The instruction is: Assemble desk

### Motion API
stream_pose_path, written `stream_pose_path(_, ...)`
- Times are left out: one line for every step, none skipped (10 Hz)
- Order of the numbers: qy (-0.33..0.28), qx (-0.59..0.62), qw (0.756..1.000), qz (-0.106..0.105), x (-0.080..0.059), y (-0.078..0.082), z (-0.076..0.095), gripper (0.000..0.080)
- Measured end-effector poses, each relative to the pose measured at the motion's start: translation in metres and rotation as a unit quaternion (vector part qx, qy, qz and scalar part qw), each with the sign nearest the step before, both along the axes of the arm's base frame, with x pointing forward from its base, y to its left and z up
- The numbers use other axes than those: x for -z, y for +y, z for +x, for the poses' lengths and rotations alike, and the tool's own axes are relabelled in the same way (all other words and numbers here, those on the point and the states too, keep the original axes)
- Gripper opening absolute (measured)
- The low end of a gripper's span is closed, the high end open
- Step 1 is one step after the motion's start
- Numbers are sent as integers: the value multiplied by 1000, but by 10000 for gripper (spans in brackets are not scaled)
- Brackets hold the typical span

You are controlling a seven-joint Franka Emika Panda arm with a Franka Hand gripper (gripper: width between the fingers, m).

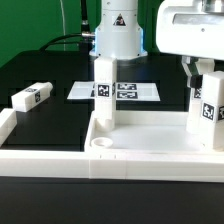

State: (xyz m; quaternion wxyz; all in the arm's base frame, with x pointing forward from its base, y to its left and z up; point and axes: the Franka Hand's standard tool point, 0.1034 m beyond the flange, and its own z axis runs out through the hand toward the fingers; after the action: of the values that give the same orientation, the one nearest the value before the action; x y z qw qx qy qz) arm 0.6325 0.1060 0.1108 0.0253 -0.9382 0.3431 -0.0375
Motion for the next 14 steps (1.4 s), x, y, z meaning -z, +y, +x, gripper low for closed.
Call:
stream_pose_path(-2, -35, 999, -4, -1, 0, 0, 648)
stream_pose_path(-3, -97, 995, -11, -1, 0, 0, 648)
stream_pose_path(-4, -144, 989, -16, -1, 0, 0, 649)
stream_pose_path(-4, -172, 985, -23, -1, 1, 0, 649)
stream_pose_path(-4, -225, 974, -31, -1, 0, 0, 649)
stream_pose_path(-4, -267, 963, -35, -1, -1, 0, 649)
stream_pose_path(-5, -302, 952, -38, -1, -1, 0, 649)
stream_pose_path(-5, -326, 944, -42, -1, 0, 0, 649)
stream_pose_path(-4, -367, 929, -49, -1, -1, 0, 649)
stream_pose_path(-4, -394, 918, -51, -1, -1, 0, 649)
stream_pose_path(-4, -410, 910, -53, -1, -1, 1, 649)
stream_pose_path(-2, -452, 890, -61, -1, -3, 1, 649)
stream_pose_path(-2, -470, 880, -63, -1, -4, 1, 649)
stream_pose_path(-2, -468, 881, -63, -1, -6, 2, 563)
